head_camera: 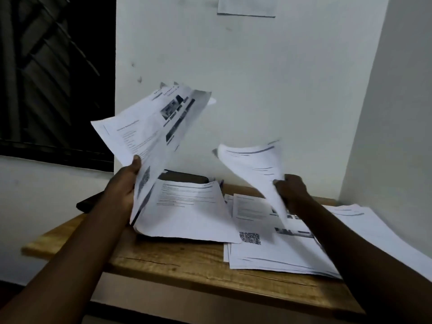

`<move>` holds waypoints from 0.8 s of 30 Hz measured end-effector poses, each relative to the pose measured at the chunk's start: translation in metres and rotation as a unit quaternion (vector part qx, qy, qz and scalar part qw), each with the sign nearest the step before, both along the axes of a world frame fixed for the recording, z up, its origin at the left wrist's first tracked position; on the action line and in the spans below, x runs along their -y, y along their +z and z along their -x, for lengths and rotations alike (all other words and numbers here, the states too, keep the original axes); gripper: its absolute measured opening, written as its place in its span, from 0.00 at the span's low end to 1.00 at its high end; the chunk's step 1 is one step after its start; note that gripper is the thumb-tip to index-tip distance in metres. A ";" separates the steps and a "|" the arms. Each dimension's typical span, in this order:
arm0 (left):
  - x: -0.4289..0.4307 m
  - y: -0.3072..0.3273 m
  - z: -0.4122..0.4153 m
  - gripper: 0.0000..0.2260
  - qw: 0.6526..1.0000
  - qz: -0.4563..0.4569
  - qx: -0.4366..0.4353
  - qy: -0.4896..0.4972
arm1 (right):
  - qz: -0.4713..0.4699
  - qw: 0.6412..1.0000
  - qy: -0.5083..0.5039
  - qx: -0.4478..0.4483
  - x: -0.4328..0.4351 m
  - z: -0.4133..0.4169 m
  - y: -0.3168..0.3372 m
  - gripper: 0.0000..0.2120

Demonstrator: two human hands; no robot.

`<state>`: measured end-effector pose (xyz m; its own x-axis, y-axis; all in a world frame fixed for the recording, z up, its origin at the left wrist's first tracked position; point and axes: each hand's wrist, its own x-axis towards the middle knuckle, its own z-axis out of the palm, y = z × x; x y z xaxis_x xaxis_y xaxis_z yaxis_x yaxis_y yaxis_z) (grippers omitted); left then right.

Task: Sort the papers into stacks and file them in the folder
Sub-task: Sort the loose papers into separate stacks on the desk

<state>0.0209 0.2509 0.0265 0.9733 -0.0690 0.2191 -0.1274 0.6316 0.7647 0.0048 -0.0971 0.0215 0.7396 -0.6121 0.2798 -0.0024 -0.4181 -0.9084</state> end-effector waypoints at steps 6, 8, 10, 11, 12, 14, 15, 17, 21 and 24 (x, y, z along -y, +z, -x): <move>-0.013 -0.003 -0.010 0.16 0.999 -0.019 0.005 -0.029 | 0.123 0.983 0.104 -0.090 -0.093 -0.025 -0.009 0.10; -0.015 -0.011 -0.016 0.15 0.998 -0.040 0.017 -0.040 | 0.162 0.972 0.125 -0.113 -0.110 -0.035 -0.018 0.11; -0.015 -0.016 -0.017 0.15 0.997 -0.070 0.025 -0.028 | 0.174 0.968 0.134 -0.120 -0.120 -0.037 -0.025 0.09; -0.014 -0.018 -0.018 0.16 0.997 -0.070 0.018 -0.023 | 0.169 0.969 0.145 -0.102 -0.122 -0.037 -0.029 0.08; -0.014 -0.021 -0.019 0.16 0.997 -0.075 0.010 -0.014 | 0.147 0.973 0.160 -0.075 -0.121 -0.036 -0.033 0.07; -0.014 -0.025 -0.020 0.16 0.997 -0.080 -0.007 -0.014 | 0.047 0.977 0.208 -0.001 -0.117 -0.023 -0.035 0.11; -0.012 -0.027 -0.020 0.15 0.997 -0.075 -0.010 -0.025 | -0.031 0.976 0.217 0.022 -0.111 -0.019 -0.036 0.16; -0.005 -0.028 -0.017 0.13 0.996 -0.066 -0.015 -0.055 | -0.125 0.972 0.198 0.004 -0.092 -0.013 -0.029 0.21; 0.012 -0.027 -0.010 0.14 0.996 -0.075 -0.001 -0.040 | -0.155 0.959 0.232 -0.048 -0.064 0.017 0.004 0.22; 0.036 -0.025 -0.007 0.11 0.995 -0.091 0.020 -0.024 | -0.178 0.939 0.293 -0.016 -0.042 0.039 0.019 0.32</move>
